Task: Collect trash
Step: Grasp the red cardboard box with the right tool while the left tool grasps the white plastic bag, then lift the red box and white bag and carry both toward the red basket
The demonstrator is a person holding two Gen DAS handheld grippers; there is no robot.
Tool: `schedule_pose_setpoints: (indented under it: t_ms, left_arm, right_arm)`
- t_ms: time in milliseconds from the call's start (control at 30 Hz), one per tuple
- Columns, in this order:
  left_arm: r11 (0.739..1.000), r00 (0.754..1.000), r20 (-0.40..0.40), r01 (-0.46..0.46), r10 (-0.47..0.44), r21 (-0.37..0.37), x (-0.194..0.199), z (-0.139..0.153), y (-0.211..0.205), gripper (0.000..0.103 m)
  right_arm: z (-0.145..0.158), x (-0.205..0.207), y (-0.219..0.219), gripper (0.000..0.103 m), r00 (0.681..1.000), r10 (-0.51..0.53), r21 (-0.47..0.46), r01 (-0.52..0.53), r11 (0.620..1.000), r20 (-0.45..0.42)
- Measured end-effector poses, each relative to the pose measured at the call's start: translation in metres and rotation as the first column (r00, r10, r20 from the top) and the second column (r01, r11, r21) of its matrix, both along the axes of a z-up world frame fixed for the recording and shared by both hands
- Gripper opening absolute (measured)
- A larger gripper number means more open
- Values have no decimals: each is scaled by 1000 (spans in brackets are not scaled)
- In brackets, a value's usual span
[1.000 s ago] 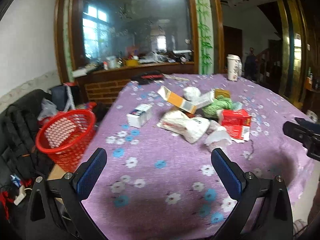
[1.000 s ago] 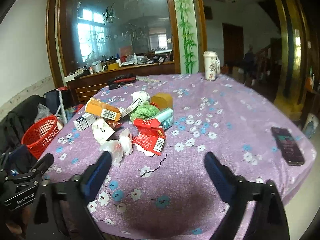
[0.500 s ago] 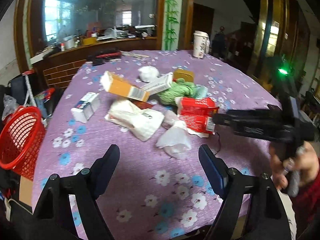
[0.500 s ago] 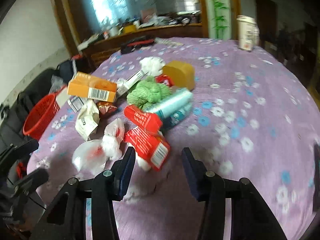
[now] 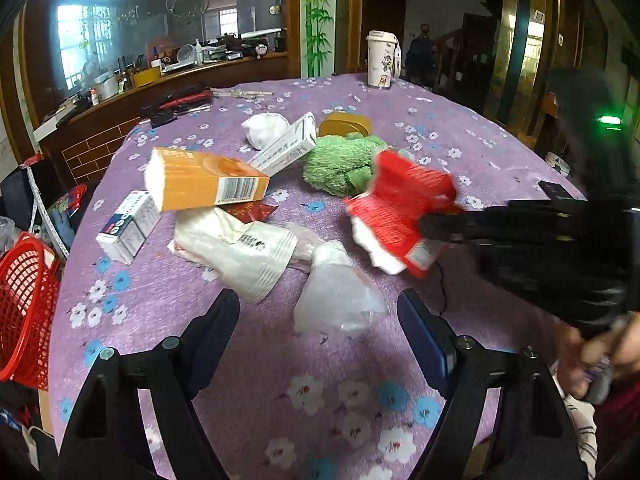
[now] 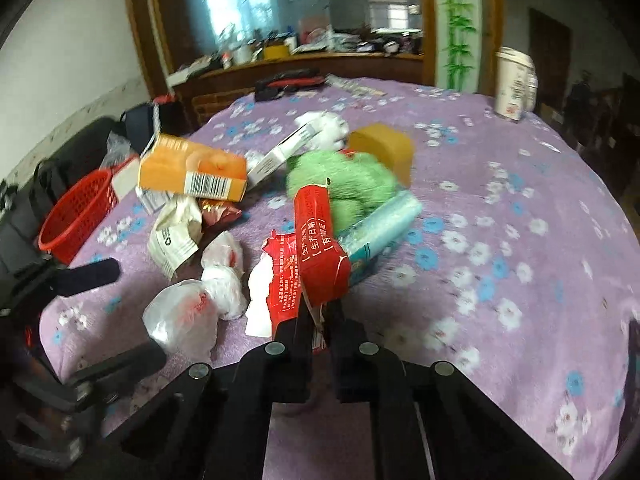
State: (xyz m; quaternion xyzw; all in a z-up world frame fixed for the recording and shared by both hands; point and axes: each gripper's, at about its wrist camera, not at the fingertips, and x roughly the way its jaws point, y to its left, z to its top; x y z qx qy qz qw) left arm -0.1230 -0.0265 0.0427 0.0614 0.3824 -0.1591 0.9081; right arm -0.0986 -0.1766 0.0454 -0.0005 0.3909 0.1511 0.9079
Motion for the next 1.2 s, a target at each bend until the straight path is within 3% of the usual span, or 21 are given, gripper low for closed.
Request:
schedule_pose_setpoints:
  t_ms: [67,133,200,367,467,600,833,1000,1200]
  left_arm:
    - [1000,1000,-4,3,-3,7,6,-3,-6,74]
    - [1000,1000,-19,11,-10,12,13,-7,-11,49]
    - [1000,998,-54,13,-12,15,22,-14,-16,37]
    - [1000,996,-89,-3,5,26,35,-27,-21,37]
    - [1000,996,-88,-4,7,28,36,-31,-19,31]
    - [999,997,-74,16,-19,-41,21,-23,-10,28]
    - [993,998,45,54,-49,-109,-16,6,3,28]
    - [993,991,127,43,-28,-110,-31,24,11,28]
    - [994,988,152,-7,24,-110,-35,32,27,29]
  right_arm:
    - [3,-8,-8,7,1000,-22,16,22,1000,10]
    - [5,-12,-15,7,999,-37,33,37,999,7]
    - [6,-18,-21,7,999,-47,57,46,997,9]
    - [8,-28,-24,7,999,-42,84,40,996,19]
    - [9,-33,-22,7,999,-47,85,44,995,28]
    - [12,-38,-22,7,998,-56,89,53,995,38]
    - [17,-46,-15,7,996,-66,86,61,994,61]
    - [22,-51,-7,7,996,-51,95,44,995,68]
    - [27,-53,5,7,997,-29,88,23,996,76]
